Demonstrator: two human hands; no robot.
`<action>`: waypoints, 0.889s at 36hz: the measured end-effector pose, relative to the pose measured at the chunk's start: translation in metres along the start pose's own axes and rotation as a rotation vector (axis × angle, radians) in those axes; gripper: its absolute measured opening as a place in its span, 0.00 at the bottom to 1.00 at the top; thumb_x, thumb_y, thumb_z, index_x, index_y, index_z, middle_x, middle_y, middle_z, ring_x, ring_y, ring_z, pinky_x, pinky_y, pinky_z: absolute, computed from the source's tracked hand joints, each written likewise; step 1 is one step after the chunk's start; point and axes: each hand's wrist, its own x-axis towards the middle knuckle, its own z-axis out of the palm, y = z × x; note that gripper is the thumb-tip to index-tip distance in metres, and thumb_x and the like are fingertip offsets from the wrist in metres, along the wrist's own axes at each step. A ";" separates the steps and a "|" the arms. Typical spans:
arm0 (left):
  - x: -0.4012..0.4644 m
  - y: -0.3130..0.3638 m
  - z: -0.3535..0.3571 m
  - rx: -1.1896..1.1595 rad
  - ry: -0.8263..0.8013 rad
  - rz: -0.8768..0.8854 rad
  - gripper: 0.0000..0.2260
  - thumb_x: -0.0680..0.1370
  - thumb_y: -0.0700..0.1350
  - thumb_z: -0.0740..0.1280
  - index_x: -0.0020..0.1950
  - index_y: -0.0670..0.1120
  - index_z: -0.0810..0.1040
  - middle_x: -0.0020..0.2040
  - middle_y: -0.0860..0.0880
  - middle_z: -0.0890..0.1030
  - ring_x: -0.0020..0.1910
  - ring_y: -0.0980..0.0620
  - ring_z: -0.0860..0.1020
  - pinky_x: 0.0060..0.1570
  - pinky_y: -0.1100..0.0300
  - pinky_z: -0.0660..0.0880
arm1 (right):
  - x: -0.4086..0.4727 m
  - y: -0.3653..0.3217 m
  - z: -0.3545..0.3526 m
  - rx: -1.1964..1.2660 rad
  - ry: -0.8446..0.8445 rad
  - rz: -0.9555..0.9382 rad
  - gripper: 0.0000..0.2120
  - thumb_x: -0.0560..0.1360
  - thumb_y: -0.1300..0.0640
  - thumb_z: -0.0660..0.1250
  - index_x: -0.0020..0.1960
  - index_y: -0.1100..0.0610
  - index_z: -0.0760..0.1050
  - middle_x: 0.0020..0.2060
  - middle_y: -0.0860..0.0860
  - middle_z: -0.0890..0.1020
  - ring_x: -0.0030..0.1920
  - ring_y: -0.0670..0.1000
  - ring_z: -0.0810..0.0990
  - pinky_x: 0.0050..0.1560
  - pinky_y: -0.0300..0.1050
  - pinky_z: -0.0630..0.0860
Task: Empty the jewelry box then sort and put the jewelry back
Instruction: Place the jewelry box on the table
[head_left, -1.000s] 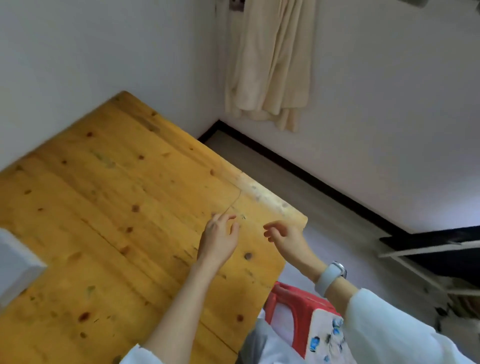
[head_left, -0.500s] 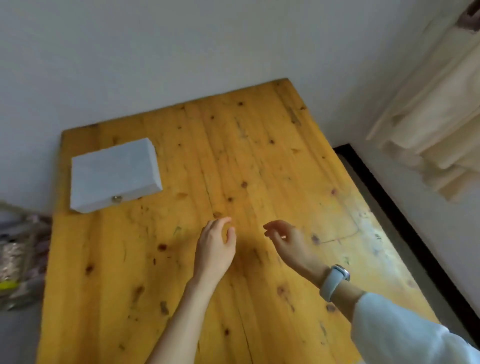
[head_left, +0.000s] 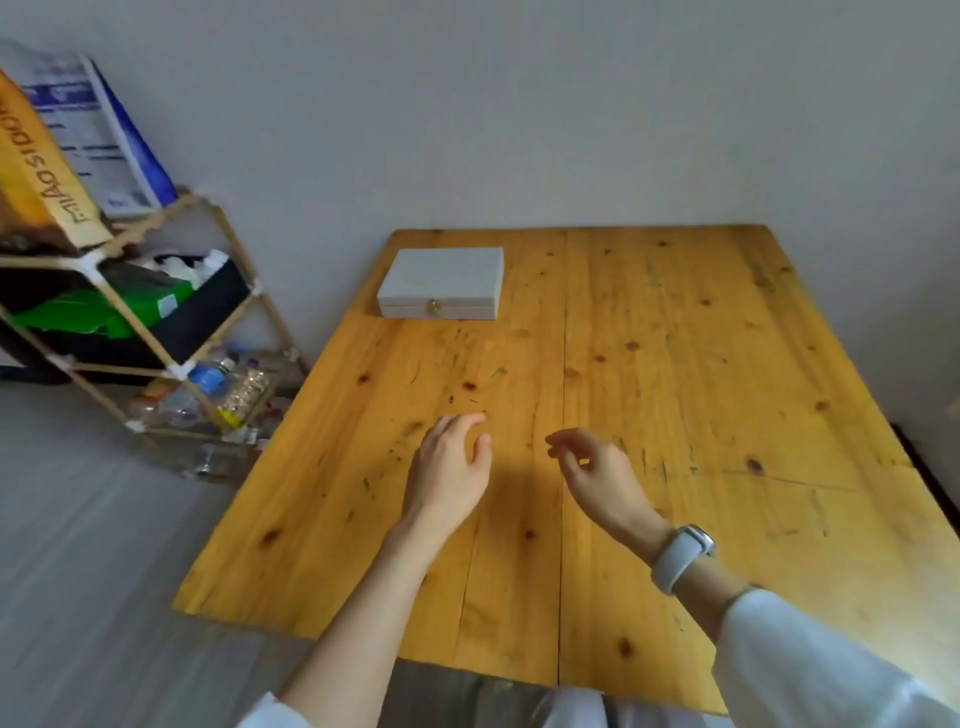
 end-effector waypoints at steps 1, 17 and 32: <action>-0.007 -0.001 -0.008 0.001 0.020 -0.005 0.14 0.80 0.46 0.58 0.65 0.48 0.72 0.63 0.51 0.72 0.62 0.51 0.70 0.56 0.62 0.67 | -0.006 -0.006 0.000 -0.004 -0.002 -0.021 0.11 0.78 0.60 0.57 0.56 0.57 0.76 0.48 0.51 0.82 0.49 0.48 0.78 0.46 0.36 0.69; 0.096 -0.056 -0.080 -0.057 0.225 -0.169 0.15 0.79 0.46 0.60 0.66 0.46 0.69 0.63 0.47 0.73 0.60 0.49 0.73 0.58 0.56 0.70 | 0.099 -0.063 0.018 -0.151 0.022 -0.102 0.15 0.78 0.60 0.55 0.63 0.57 0.72 0.60 0.54 0.77 0.57 0.52 0.76 0.51 0.36 0.69; 0.281 -0.142 -0.020 -0.594 0.148 -0.395 0.32 0.78 0.42 0.64 0.76 0.46 0.48 0.69 0.55 0.60 0.71 0.53 0.60 0.64 0.59 0.58 | 0.302 -0.018 0.092 0.012 0.089 0.031 0.13 0.76 0.60 0.57 0.60 0.60 0.64 0.56 0.59 0.75 0.53 0.61 0.75 0.50 0.51 0.73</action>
